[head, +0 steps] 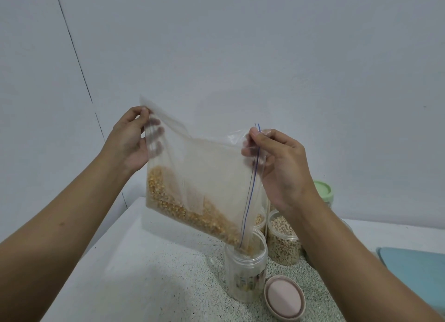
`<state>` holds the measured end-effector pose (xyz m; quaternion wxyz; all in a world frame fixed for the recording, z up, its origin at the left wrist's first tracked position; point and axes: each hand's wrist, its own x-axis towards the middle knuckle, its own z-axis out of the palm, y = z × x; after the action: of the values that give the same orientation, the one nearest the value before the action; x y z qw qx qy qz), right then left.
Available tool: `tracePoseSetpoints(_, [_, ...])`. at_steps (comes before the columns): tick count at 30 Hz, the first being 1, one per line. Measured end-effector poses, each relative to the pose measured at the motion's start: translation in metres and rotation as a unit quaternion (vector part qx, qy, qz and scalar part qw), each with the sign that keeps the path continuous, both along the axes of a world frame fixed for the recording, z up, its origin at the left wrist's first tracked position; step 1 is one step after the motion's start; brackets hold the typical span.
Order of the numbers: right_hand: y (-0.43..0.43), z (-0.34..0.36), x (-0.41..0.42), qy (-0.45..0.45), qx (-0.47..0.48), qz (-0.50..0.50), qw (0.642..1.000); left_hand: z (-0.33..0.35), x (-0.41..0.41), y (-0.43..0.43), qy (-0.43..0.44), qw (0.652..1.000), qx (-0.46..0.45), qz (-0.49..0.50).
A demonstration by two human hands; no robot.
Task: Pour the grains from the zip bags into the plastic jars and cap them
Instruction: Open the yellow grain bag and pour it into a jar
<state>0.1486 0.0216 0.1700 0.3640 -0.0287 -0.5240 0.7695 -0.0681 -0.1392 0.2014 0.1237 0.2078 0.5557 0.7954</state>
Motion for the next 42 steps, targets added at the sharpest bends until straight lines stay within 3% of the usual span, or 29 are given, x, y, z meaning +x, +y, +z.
tracePoseSetpoints(42, [0.0029, 0.0028, 0.0009, -0.001, -0.017, -0.013, 1.000, 0.0032, 0.0004, 0.0013, -0.012, 1.000, 0.004, -0.006])
